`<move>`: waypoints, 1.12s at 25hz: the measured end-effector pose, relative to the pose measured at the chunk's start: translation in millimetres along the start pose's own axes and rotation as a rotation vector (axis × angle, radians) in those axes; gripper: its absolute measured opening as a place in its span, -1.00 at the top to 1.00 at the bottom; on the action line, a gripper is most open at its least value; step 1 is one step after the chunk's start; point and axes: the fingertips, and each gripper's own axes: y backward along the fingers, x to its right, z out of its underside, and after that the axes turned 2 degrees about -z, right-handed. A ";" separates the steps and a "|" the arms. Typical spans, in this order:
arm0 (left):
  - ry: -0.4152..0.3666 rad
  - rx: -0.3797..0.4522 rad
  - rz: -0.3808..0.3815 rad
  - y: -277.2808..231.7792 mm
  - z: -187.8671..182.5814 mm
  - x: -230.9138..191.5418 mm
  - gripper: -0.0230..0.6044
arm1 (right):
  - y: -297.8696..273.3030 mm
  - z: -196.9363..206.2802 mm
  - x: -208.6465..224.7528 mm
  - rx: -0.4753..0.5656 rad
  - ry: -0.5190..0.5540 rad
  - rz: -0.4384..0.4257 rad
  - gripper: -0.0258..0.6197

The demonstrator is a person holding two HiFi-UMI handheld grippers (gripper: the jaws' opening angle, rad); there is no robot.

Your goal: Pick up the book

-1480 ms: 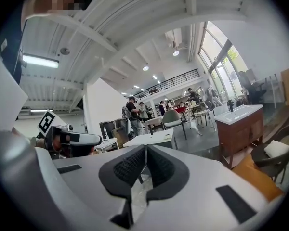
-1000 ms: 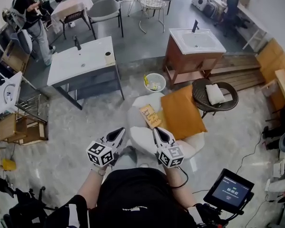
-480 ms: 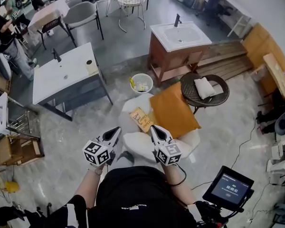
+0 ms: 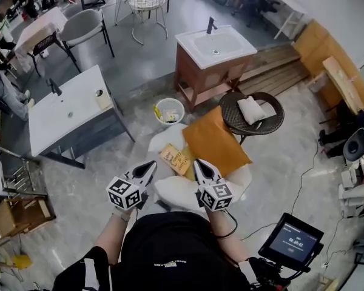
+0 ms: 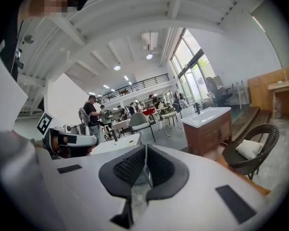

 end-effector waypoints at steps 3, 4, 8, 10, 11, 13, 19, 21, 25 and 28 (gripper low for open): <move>-0.002 -0.012 0.039 -8.4 -7.1 -15.4 0.88 | -12.7 -3.3 5.9 0.010 -0.017 0.047 0.83; -0.003 -0.018 0.052 -11.0 -9.2 -20.1 0.88 | -16.8 -4.2 7.3 0.012 -0.022 0.062 0.83; -0.005 -0.038 0.103 -19.5 -11.0 -48.3 0.88 | -38.6 -1.4 8.8 0.016 -0.029 0.114 0.83; -0.001 -0.050 0.131 -21.5 -8.8 -64.4 0.88 | -48.0 2.4 6.8 0.019 -0.034 0.143 0.83; -0.002 -0.057 0.145 -23.4 -9.0 -69.9 0.88 | -50.5 2.7 6.8 0.020 -0.036 0.159 0.83; -0.006 -0.072 0.178 -29.5 -11.9 -74.8 0.88 | -50.6 1.2 9.4 0.020 -0.042 0.192 0.83; 0.002 -0.093 0.221 -53.6 -16.6 -83.9 0.88 | -42.4 2.3 24.5 0.016 -0.068 0.267 0.83; 0.012 -0.099 0.227 -59.8 -14.2 -83.8 0.88 | -37.5 3.1 31.1 0.022 -0.084 0.289 0.83; 0.017 -0.116 0.245 -66.9 -7.6 -79.4 0.88 | -30.2 6.1 36.5 0.020 -0.102 0.310 0.83; 0.031 -0.137 0.232 -71.6 3.4 -83.4 0.88 | -26.5 10.3 42.0 0.016 -0.112 0.315 0.83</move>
